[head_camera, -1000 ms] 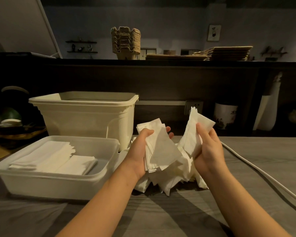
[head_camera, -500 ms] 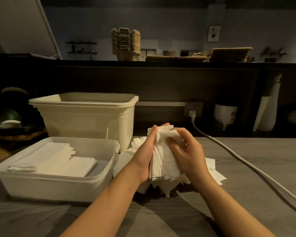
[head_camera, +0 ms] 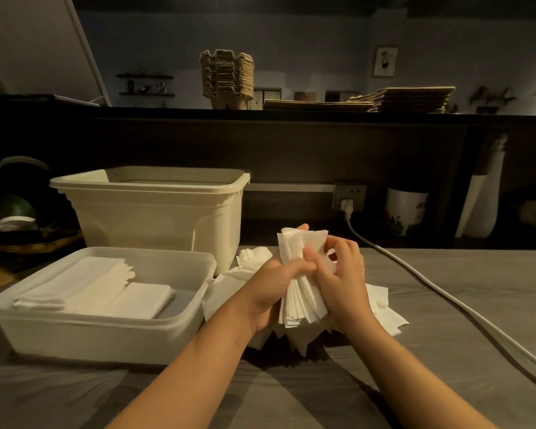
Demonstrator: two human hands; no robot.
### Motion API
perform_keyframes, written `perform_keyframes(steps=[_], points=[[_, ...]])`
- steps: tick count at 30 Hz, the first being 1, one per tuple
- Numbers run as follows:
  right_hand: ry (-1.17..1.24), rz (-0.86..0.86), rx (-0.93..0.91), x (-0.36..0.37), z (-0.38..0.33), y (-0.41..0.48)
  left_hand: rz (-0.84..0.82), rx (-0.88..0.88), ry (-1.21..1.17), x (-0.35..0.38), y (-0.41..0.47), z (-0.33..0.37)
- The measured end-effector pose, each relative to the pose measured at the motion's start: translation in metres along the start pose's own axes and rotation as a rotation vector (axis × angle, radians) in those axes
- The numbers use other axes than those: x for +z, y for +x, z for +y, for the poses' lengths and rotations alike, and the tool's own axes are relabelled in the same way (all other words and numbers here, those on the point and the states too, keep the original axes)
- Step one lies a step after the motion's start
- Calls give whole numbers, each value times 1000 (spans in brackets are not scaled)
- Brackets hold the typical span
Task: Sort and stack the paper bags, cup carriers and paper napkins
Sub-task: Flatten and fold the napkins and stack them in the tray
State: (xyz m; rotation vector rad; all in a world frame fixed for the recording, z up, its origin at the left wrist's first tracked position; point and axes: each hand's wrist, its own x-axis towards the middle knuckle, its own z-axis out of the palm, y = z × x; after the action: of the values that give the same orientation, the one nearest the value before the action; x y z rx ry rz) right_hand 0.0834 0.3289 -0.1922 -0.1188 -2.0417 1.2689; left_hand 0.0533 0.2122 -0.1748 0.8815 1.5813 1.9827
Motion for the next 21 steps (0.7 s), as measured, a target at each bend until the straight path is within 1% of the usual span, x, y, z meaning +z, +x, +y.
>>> perform_keyframes(steps=[4,6,8,11,13,17,21], points=[[58,-57,78,-1,-1,2,49,43,-195,-3,1,8],[73,-96,101,0,-1,1,67,52,-249,-6,3,8],[82,-100,95,-1,-3,1,78,8,-240,-6,2,8],[233,-62,137,-4,-6,1,86,-107,-213,-9,3,4],[297,-44,167,-5,-5,0,120,-142,-233,-10,3,4],[91,-68,50,1,-3,-1,155,-116,-365,-13,5,2],[77,-69,-38,3,-5,-2,163,-89,-420,-12,5,0]])
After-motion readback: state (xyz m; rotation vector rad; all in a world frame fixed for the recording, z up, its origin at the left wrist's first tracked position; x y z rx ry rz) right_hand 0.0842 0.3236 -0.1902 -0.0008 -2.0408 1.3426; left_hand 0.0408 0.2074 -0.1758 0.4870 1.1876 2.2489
